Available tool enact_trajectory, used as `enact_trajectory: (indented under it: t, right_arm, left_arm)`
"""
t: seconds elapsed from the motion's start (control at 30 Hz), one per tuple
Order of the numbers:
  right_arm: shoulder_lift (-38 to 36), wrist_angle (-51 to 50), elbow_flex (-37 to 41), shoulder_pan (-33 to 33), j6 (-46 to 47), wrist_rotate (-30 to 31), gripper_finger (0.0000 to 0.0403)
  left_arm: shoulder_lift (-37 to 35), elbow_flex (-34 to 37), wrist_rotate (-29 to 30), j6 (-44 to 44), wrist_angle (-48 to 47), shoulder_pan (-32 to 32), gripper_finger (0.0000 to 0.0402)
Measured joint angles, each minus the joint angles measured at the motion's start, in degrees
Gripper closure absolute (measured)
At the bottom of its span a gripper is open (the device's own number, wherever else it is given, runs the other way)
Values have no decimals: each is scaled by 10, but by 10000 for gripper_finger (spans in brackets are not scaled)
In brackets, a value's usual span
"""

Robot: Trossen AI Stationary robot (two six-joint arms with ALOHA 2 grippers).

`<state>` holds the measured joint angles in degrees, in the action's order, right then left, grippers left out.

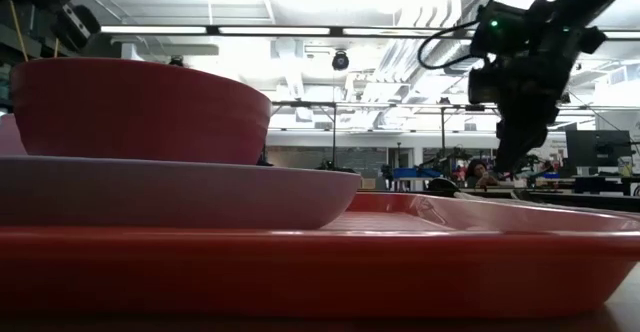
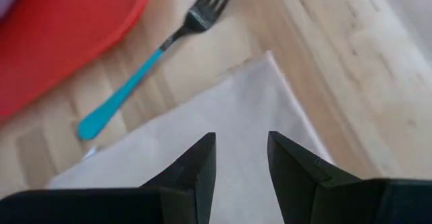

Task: Set up tray
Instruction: Put the brown table napkin to the right of the white plate on the red tray

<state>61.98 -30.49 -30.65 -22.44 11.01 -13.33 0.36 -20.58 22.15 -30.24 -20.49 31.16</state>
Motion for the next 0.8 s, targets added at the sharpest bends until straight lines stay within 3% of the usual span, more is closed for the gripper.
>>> enact_trajectory:
  t: [0.33,0.8]
  right_arm:
    - [92,-40,-58,0,-25,12,291]
    - [150,-174,-156,-1,-11,122,291]
  left_arm:
    - [0,0,-13,-1,-1,0,353]
    - [0,0,-17,-4,-2,0,353]
